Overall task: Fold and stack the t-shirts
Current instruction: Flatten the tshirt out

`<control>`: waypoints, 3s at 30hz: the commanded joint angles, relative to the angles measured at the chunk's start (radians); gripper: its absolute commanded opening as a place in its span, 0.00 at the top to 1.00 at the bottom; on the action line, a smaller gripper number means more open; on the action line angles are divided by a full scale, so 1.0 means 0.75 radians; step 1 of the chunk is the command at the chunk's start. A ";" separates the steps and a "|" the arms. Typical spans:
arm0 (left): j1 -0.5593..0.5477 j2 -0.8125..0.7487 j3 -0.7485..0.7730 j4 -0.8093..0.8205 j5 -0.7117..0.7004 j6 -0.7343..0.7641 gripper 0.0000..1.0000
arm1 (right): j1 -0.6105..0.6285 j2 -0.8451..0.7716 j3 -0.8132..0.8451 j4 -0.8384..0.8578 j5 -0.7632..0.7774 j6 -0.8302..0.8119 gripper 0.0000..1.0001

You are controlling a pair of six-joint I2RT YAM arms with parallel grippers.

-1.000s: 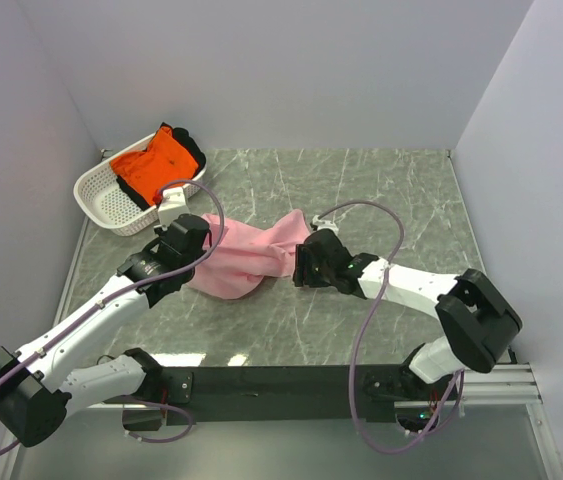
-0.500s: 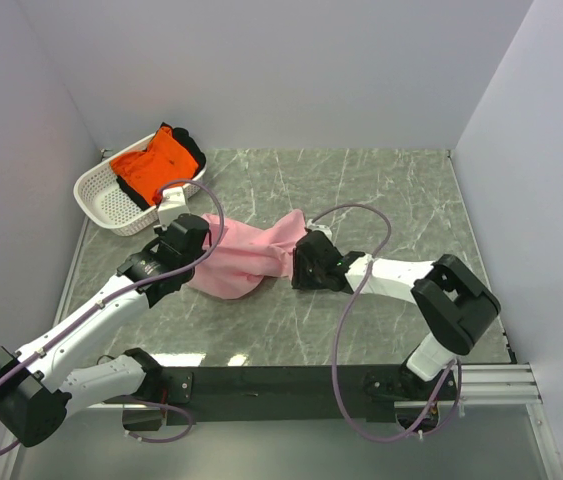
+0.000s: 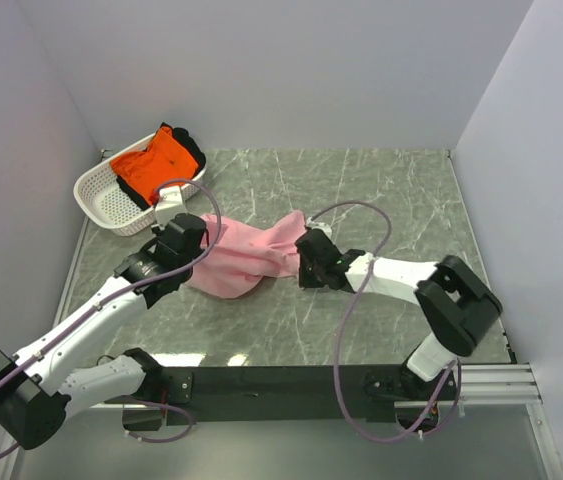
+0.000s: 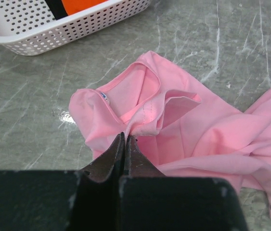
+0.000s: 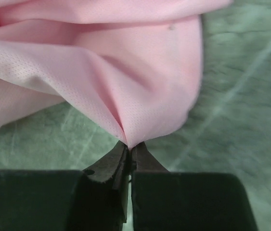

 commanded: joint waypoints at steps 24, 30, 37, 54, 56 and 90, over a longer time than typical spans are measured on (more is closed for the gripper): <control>0.131 -0.346 0.451 0.112 0.246 0.219 0.99 | -0.046 -1.228 0.687 -0.667 0.415 -0.295 1.00; 0.131 -0.222 0.445 0.118 0.507 0.211 0.99 | -0.046 -1.255 0.602 -0.657 0.491 -0.289 1.00; 0.125 -0.095 0.173 0.224 0.837 0.111 0.39 | -0.054 -1.230 0.452 -0.732 0.753 -0.189 1.00; 0.151 0.451 0.162 0.588 0.743 0.143 0.19 | -0.066 -1.343 0.151 -0.690 0.724 -0.070 1.00; 0.149 0.523 0.231 0.599 0.814 0.174 0.22 | -0.066 -1.347 0.131 -0.677 0.704 -0.066 1.00; -0.047 1.188 0.440 0.550 0.761 0.211 0.51 | -0.093 -1.326 0.086 -0.600 0.632 -0.082 1.00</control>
